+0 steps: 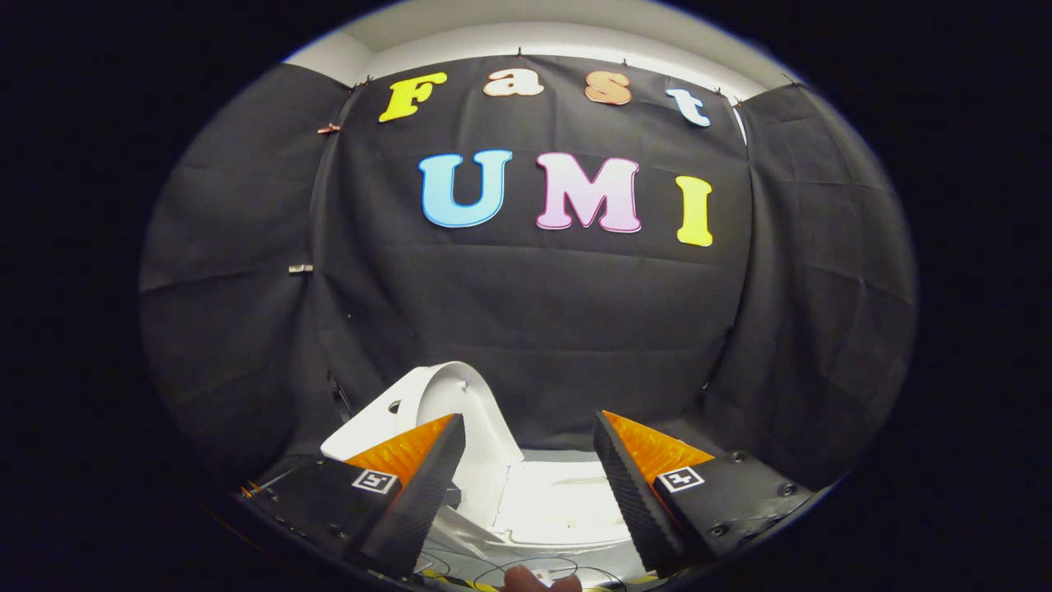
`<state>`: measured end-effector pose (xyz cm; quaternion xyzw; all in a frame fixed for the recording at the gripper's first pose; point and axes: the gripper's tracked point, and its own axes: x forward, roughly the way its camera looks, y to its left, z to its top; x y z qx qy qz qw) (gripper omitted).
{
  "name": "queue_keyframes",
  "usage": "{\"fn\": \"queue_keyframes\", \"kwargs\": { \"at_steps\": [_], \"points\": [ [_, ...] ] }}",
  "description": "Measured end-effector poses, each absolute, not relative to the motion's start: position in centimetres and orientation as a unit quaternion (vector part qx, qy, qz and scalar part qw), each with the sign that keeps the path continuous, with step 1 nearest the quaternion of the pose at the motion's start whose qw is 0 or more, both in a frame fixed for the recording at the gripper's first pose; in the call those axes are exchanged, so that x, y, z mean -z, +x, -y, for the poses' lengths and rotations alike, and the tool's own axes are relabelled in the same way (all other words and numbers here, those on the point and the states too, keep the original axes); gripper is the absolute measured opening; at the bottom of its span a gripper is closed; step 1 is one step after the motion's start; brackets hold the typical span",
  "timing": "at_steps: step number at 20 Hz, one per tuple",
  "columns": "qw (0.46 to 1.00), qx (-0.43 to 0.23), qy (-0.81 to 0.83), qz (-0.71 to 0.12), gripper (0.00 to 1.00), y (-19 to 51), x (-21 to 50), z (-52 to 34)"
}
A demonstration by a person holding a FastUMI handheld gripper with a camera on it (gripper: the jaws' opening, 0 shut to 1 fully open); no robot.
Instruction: Open the toilet lid.
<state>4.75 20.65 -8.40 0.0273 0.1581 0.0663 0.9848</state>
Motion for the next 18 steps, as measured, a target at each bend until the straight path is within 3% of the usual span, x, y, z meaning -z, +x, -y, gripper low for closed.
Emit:
{"fn": "queue_keyframes", "kwargs": {
  "at_steps": [18],
  "points": [
    [0.996,0.04,0.04,-0.073,0.98,0.6,2.5,-5.5]
  ]
}}
